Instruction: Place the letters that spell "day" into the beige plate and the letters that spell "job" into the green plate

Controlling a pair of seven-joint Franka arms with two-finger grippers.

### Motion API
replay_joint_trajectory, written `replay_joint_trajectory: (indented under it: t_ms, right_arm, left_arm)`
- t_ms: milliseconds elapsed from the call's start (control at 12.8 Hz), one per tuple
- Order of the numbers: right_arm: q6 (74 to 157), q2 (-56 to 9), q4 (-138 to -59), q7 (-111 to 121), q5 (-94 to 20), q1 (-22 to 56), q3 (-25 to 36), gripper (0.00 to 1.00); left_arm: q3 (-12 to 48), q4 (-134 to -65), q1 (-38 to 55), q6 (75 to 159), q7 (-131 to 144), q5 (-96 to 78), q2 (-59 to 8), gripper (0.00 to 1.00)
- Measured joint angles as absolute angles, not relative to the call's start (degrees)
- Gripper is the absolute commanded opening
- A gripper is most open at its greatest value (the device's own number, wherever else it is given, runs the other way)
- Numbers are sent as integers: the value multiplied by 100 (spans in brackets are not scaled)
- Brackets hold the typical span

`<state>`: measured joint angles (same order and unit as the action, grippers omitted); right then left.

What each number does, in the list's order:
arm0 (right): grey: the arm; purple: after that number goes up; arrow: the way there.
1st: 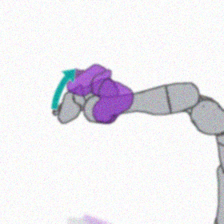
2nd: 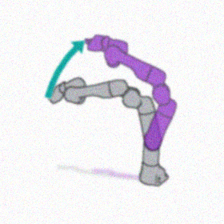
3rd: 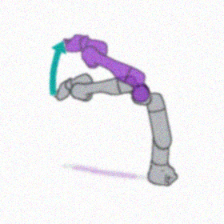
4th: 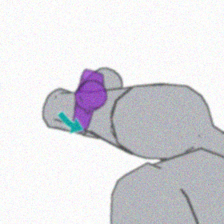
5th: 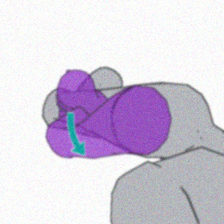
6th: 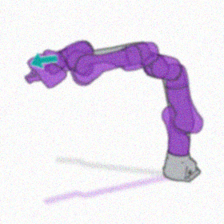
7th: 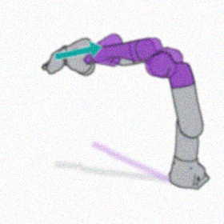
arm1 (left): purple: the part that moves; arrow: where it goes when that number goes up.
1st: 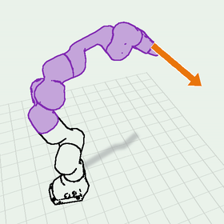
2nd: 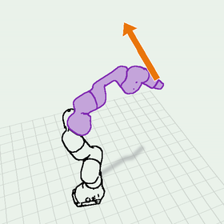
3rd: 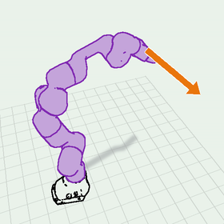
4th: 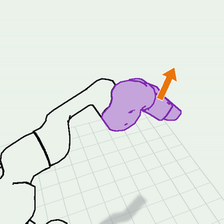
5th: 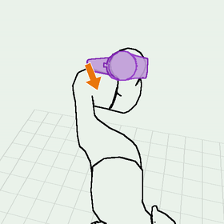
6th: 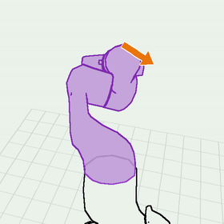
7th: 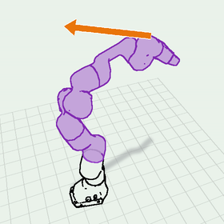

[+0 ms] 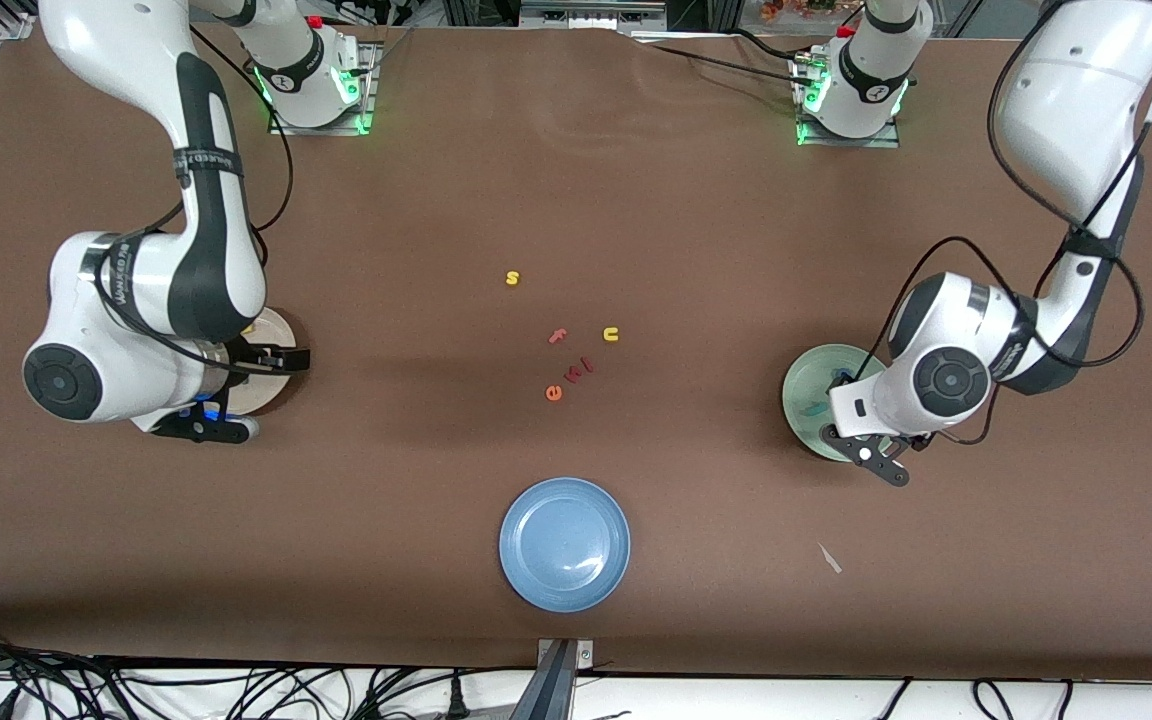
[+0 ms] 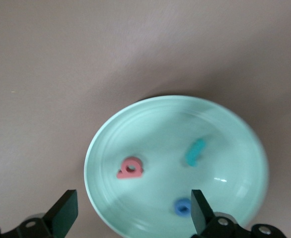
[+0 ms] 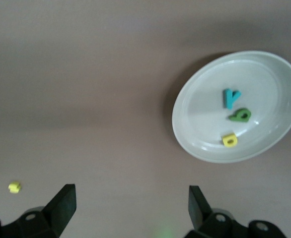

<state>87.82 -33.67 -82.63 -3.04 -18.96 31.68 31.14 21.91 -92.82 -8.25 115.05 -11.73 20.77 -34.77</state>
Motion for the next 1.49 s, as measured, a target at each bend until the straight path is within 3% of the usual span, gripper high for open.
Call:
replay_joint_trajectory:
  t_ms: [470,784,1019,1176,1489]
  right_arm:
    - [8666,-2692,-8233,-303,-1275,3123,2961,100]
    - [8805,-1481,-8748,-299,-767,2015,1625,100]
    - [8838,-922,-8944,-275,-45,1357,658,100]
    - [8887,-787,-8980,-275,53,1207,392,100]
    - [8880,-671,-9000,-274,60,1090,351,100]
  left_arm:
    - [2223,-8817,-837,10292,-1171,1289,-2419,100]
    - [2126,-8173,-811,9635,-1161,1014,-2090,100]
    - [1133,-8085,-343,9668,-1143,385,-1982,100]
    - [647,-8064,-185,9675,-1147,128,-1817,100]
    - [513,-8605,-83,9913,-803,115,-1204,100]
